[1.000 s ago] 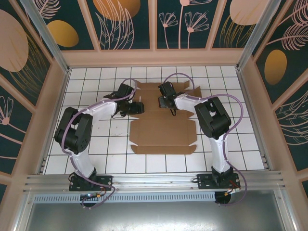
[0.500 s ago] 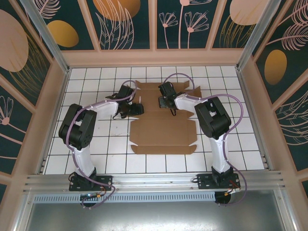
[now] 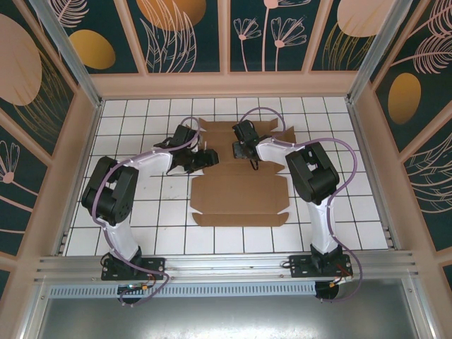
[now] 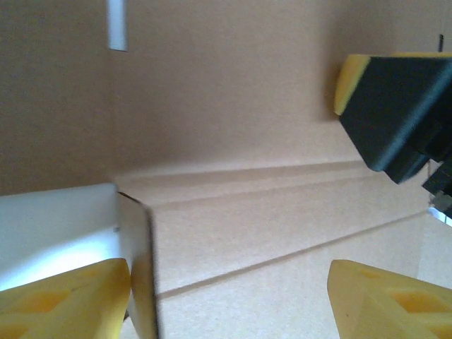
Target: Fold the paper box
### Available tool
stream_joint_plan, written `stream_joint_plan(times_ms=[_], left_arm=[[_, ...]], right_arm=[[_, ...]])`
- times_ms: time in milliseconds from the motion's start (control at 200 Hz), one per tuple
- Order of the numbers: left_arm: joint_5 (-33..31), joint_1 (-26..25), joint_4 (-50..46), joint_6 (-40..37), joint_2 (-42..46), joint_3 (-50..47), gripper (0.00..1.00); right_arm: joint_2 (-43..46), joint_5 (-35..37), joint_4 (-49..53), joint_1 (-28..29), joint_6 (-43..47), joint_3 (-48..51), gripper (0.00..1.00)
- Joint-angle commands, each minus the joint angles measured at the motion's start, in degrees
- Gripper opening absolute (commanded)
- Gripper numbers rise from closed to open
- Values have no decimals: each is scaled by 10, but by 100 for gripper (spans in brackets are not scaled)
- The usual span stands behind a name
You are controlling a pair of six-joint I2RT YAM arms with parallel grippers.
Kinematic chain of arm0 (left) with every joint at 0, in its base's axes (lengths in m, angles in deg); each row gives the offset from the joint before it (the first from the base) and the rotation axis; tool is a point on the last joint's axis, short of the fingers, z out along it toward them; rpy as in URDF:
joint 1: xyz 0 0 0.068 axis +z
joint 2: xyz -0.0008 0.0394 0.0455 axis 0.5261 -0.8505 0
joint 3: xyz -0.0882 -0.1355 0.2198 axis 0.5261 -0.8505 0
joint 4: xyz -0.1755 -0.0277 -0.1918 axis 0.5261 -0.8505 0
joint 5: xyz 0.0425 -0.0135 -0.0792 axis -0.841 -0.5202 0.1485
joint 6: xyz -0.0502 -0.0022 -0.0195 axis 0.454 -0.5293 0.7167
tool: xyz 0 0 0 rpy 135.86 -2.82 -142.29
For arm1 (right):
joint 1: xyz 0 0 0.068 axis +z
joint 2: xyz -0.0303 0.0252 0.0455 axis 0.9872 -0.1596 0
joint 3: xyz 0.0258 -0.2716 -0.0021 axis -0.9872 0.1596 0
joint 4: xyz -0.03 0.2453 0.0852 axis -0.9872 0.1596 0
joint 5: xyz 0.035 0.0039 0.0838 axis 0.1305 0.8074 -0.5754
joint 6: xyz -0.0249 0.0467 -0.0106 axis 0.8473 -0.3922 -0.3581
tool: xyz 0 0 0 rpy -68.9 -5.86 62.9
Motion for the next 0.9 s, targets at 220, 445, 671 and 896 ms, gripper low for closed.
stream_joint_plan(times_ms=[220,445,671,896], left_arm=[[34,-32,29,16,-37,22,72],[-43,-22,-62,-51,8,105,73],[-46,-33,-75,-66,30,158,51],[1,-73,-38,-67,-8,164,3]], right_arm=[[-54,-26,148,6,-6,44,53],[-24,-71,136,-1,-24,52,54],[78,-132,92,-8,-53,53,56],[197,-134,29,-57,-82,113,58]])
